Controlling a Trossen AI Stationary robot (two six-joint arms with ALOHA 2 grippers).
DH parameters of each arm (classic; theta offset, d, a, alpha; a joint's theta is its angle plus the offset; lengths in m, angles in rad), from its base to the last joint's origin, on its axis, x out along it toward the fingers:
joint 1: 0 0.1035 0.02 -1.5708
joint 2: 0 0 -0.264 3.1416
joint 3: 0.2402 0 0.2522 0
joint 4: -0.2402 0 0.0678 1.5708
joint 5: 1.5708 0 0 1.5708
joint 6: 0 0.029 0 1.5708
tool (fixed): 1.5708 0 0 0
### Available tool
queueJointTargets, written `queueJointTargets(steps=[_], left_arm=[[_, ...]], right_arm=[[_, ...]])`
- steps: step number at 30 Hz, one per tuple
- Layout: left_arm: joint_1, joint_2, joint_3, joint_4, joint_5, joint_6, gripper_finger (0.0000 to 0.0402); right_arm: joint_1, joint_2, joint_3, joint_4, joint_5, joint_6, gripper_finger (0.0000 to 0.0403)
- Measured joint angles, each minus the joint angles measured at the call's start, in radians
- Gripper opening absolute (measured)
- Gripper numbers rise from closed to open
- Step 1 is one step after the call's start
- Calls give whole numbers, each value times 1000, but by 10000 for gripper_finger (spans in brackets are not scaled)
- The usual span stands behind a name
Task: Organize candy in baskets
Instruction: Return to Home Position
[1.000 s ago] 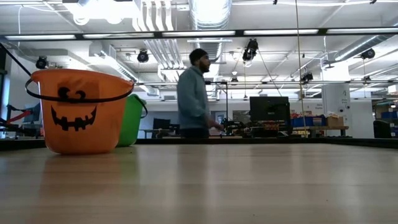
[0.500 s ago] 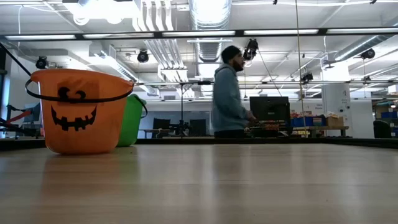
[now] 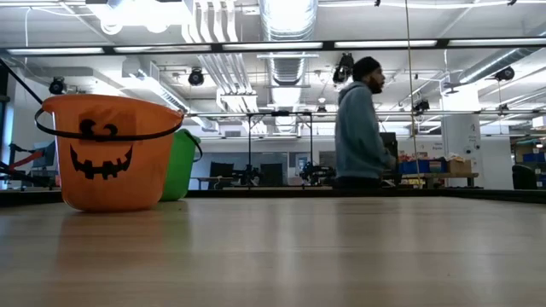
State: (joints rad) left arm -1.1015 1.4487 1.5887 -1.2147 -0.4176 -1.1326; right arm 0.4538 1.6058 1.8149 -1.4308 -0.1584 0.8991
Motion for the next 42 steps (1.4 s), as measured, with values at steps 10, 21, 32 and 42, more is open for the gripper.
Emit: queueJointTargets(steps=[10, 21, 32, 42], left_arm=[[0, 17, 0, 13, -143, 271, 158], [-2, -36, 0, 37, -322, 268, 158], [-2, -145, 0, 29, -386, 387, 158], [-2, -255, -1, -27, -388, 428, 158]], right_arm=[[31, -6, 0, 21, 60, 3, 189], [73, -102, 0, 195, 272, -185, 189], [72, -196, -49, 212, 383, -273, 189], [72, -351, -273, 333, 424, -271, 189]])
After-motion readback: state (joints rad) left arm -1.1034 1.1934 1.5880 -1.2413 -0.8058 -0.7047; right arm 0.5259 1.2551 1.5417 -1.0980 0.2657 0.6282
